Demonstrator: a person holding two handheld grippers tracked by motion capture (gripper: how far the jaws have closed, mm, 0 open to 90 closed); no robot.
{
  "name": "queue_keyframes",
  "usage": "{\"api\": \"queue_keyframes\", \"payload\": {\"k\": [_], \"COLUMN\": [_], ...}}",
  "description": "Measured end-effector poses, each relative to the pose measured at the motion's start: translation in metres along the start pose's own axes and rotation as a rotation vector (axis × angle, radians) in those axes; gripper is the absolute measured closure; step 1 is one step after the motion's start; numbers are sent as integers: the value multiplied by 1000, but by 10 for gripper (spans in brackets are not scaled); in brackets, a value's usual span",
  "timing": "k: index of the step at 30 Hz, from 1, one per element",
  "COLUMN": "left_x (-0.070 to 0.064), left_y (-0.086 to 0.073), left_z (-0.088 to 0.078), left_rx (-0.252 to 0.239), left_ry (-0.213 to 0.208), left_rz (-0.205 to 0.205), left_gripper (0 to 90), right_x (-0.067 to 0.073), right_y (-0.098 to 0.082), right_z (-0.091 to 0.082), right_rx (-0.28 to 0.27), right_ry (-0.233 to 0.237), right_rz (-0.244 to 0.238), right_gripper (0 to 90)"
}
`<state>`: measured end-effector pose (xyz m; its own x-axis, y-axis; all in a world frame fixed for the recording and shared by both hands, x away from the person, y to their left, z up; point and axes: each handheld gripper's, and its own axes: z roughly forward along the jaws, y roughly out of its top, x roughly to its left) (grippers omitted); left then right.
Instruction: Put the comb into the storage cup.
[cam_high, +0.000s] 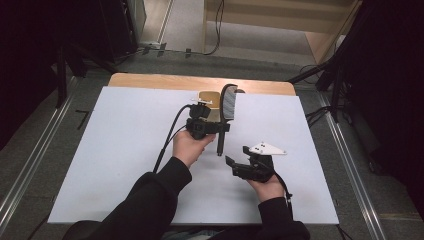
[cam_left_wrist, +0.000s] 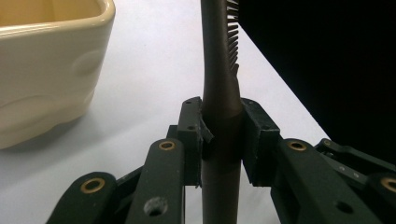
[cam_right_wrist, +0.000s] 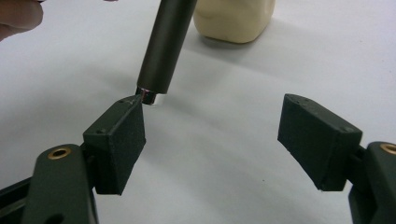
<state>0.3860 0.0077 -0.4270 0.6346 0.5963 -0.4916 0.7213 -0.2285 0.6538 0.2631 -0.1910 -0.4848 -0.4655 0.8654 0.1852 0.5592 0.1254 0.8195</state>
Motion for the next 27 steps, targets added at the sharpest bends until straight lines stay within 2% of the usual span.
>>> {"api": "queue_keyframes", "payload": {"k": [5,13,17,19,27], "left_x": [0,0,0,1,3], "left_y": [0,0,0,0,1], "left_z": [-2,-5,-9,-11,-18], "left_rx": [2,2,1,1,10], "left_ry": [-8,-20,-41,-50,-69], "left_rz": [9,15,31,36,68], "left_gripper": [728,728,728,728,728], "right_x": [-4,-8,-11,-13,-19], "right_y": [-1,-3,-5,-7,-12], "right_z": [-4,-12,-14,-15,-18], "right_rx": [-2,8,7,10,23], "right_ry": [24,40,44,53,85], "right_rz": [-3,-42,-54,-44,-54], "right_gripper": [215,215,215,215,215]}}
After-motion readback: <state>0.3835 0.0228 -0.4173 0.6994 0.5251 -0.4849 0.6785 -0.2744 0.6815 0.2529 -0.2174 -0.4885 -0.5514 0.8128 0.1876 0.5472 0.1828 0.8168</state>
